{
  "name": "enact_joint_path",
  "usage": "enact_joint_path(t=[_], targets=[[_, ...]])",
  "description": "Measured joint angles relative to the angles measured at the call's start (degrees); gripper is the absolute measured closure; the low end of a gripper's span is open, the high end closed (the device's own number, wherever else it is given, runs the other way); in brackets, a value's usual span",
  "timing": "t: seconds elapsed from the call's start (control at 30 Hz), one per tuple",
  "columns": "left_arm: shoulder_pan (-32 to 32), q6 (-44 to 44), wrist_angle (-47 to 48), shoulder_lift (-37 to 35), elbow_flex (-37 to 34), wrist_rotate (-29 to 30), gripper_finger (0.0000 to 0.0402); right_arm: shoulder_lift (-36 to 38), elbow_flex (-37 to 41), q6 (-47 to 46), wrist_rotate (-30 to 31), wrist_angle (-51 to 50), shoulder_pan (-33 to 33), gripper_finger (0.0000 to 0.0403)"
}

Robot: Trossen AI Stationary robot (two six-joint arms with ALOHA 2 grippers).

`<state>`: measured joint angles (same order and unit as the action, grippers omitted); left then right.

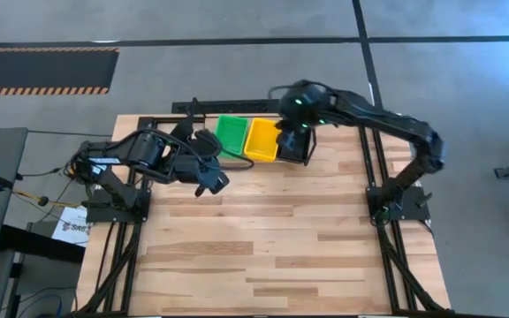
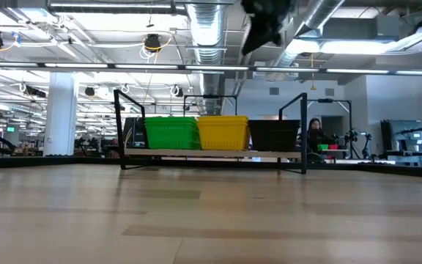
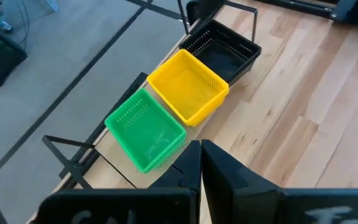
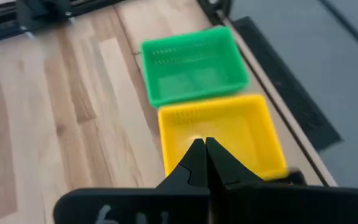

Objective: Stack baskets on shelf by color
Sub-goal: Adjust the stacked colored bins on the shelf

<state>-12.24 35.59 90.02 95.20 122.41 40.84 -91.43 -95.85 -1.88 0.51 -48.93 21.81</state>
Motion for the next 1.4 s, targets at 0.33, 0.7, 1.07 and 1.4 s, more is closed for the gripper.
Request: enact_joint_path(t=[0.33,0.7,1.07,1.4], targets=[[-5.35,0.51,0.0,-4.0,0.0,2.07,0.0401,-20.0,-17.42,1.8,-9.34,-1.2,2.67,0.0403],[-14.04,3.74,0.02,-12.4,-3.8,11.42,0.0402,-38.19,-37.43,1.5,-16.13,-2.01,-3.49,0.0403],[-14.6,10.0,-0.03,-17.64,-14.17,11.62,0.0402,-41.82,-36.74,1.49,-12.95,-8.64,-3.69,0.0403],[1.04,4.13,-2.0,-17.88,-23.44,2.33,0.0402,-26.58,-36.95,3.45,0.85,-24.11,-5.71,0.0403]])
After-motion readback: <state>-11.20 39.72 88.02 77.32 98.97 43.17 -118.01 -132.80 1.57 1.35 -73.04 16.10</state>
